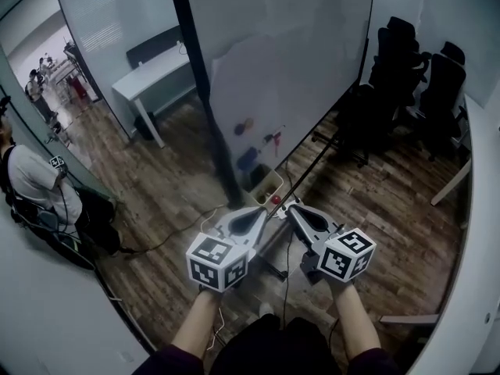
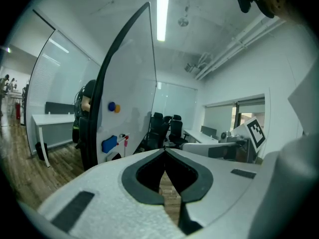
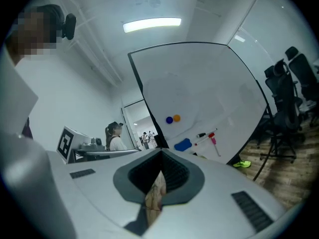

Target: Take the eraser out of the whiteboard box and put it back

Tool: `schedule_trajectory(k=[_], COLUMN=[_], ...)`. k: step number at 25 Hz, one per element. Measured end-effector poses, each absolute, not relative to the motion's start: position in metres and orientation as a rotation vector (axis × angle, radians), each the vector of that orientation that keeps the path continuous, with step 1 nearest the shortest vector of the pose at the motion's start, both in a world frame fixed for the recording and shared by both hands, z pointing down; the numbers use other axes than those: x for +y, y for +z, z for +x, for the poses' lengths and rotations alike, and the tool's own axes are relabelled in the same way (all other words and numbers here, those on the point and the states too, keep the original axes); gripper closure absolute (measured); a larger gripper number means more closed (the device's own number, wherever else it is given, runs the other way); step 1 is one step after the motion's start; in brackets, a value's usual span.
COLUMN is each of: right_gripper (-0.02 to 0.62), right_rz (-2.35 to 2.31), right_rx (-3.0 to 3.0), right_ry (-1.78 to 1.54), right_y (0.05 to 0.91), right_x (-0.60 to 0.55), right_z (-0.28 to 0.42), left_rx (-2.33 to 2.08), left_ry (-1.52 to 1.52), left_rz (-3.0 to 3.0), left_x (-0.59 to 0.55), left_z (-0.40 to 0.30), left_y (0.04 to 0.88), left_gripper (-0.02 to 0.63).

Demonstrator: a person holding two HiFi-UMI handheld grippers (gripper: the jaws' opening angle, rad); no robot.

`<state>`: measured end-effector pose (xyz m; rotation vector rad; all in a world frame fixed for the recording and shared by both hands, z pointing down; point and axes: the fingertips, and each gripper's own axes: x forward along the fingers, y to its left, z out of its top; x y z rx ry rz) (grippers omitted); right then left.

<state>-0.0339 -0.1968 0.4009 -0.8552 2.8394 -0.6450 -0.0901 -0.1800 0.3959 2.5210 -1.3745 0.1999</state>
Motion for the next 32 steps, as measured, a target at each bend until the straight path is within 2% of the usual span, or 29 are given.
schedule_trajectory(k=[32], right_gripper=[0.592], right_rz=[-0.468], right_rx=[2.969], right_ry=[-0.769], right_y=[0.443], right_x=[-0.302], right_z=[-0.043], left_rx=[-1.688], left_ry=[0.179], left_rz=[2.232], left_x=[-0.270], left_z=[-0.100], left_y=[0.440], left_gripper=[0.601])
